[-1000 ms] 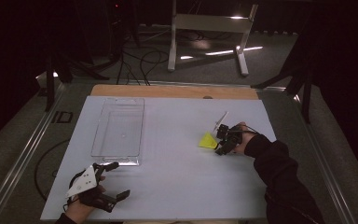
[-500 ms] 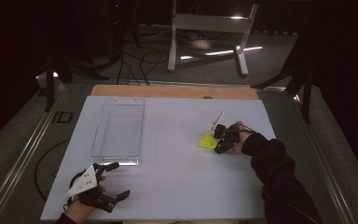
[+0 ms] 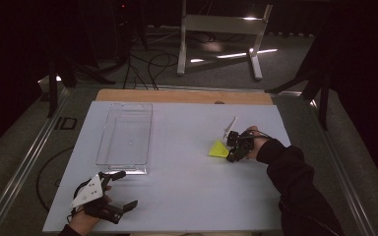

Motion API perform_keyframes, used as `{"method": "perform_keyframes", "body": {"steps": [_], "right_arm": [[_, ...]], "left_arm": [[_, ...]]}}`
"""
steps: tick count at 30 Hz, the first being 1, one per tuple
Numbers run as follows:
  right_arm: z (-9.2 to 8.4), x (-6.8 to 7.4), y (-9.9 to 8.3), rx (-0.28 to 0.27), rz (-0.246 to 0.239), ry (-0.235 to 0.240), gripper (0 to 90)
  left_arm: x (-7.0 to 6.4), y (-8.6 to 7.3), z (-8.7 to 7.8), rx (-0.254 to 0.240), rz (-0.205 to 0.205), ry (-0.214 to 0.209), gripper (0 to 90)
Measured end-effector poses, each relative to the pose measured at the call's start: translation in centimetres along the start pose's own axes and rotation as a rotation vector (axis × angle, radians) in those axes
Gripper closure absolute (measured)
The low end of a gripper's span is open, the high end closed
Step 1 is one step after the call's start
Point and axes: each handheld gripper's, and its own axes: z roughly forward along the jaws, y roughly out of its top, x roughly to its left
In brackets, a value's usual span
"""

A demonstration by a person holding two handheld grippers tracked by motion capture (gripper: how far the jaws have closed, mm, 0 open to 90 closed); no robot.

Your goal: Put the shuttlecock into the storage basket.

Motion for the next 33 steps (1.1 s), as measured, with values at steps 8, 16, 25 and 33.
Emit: {"method": "perform_keyframes", "body": {"steps": [8,16,25,33], "right_arm": [[-0.5,0.9,-0.2,-0.007,-0.064,0.011,65.5],[-0.6,2.5,-0.4,-0.015,-0.109,0.036,65.5],[-1.0,3.9,0.1,-0.028,-0.137,0.05,65.5],[-1.2,5.4,0.2,-0.092,-0.236,0.041,65.5]], "left_arm": [[0.0,0.0,0.1,0.007,-0.004,-0.003,0.4],[0.0,0.0,0.1,0.015,-0.004,-0.004,0.4],[-0.1,0.1,0.2,0.032,-0.005,-0.007,0.4],[0.0,0.3,0.2,0.064,-0.022,-0.01,0.4]]}}
